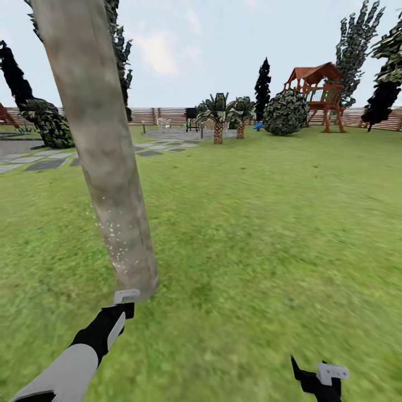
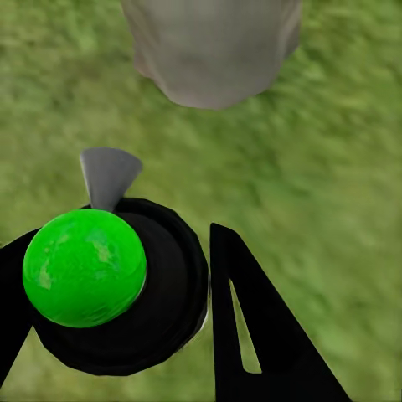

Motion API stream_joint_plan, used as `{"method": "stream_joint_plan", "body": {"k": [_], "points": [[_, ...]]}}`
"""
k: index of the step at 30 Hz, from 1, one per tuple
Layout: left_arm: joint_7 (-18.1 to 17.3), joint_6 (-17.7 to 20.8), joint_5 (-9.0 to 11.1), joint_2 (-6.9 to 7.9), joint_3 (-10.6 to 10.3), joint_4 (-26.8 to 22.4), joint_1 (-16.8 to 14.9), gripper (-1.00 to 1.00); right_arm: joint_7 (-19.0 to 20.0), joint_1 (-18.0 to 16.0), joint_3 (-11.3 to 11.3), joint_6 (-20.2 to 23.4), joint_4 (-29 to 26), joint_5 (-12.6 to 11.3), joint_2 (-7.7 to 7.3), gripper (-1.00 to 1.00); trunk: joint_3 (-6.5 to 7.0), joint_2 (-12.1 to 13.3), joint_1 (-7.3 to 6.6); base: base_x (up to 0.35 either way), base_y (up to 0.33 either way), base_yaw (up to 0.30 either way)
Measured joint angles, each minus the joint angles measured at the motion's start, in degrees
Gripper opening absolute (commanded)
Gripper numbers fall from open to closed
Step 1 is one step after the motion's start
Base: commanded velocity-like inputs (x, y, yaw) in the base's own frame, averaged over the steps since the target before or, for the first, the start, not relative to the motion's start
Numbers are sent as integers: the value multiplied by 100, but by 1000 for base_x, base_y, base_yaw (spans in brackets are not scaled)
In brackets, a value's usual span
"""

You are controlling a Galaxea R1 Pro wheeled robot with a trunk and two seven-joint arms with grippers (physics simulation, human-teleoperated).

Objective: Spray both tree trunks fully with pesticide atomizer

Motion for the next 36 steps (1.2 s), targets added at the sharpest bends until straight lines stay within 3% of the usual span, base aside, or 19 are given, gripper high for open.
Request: {"method": "stream_joint_plan", "body": {"k": [14,27,36], "points": [[0,2,-2,21,0,0,0,-100,0,0,1,-1,0,0,1,100,0,0,0,185,-219,124],[0,2,-1,15,0,0,0,-100,0,0,0,-3,0,0,3,100,0,0,0,131,-249,258],[0,2,-2,13,0,0,0,-100,0,0,0,-2,0,0,0,100,0,0,0,88,-266,21]]}}
